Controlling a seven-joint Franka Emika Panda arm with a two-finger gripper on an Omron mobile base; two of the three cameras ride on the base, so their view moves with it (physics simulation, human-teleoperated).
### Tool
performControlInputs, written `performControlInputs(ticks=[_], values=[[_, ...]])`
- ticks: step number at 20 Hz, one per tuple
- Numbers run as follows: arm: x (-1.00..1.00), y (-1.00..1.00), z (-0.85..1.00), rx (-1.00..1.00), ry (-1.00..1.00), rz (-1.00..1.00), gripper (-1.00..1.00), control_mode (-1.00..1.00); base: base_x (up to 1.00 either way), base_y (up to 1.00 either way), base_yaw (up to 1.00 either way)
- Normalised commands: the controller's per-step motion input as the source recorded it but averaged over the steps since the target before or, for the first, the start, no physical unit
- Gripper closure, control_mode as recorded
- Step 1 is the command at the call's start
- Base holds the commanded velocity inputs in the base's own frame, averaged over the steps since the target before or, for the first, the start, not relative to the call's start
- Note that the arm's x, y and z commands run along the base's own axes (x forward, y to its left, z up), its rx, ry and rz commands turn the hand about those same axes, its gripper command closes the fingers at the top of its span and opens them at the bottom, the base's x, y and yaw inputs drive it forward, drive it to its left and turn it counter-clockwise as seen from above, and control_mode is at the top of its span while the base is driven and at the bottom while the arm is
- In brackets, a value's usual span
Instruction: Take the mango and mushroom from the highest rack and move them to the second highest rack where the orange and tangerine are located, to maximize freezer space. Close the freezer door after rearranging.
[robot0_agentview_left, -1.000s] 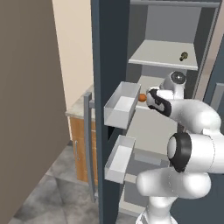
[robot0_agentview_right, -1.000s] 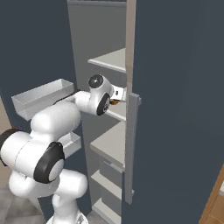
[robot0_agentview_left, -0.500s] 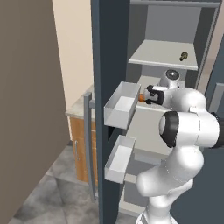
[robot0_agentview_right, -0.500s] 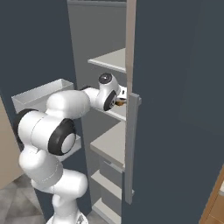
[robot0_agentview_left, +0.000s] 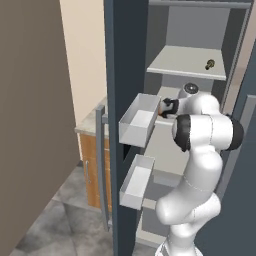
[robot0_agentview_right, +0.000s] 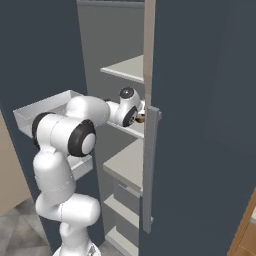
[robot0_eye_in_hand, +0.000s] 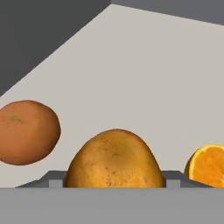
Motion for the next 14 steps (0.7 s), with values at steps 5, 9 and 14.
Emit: performControlInputs(ticks=[5, 9, 14], values=[[0.5, -0.15, -0.32, 0.0, 0.0, 0.0, 1.0, -1.0, 0.0, 0.0, 0.0], [0.5, -0.11, -0.33, 0.0, 0.0, 0.0, -1.0, -1.0, 0.0, 0.0, 0.0], [0.22, -0.05, -0.31, 0.0, 0.0, 0.0, -1.0, -1.0, 0.0, 0.0, 0.0]])
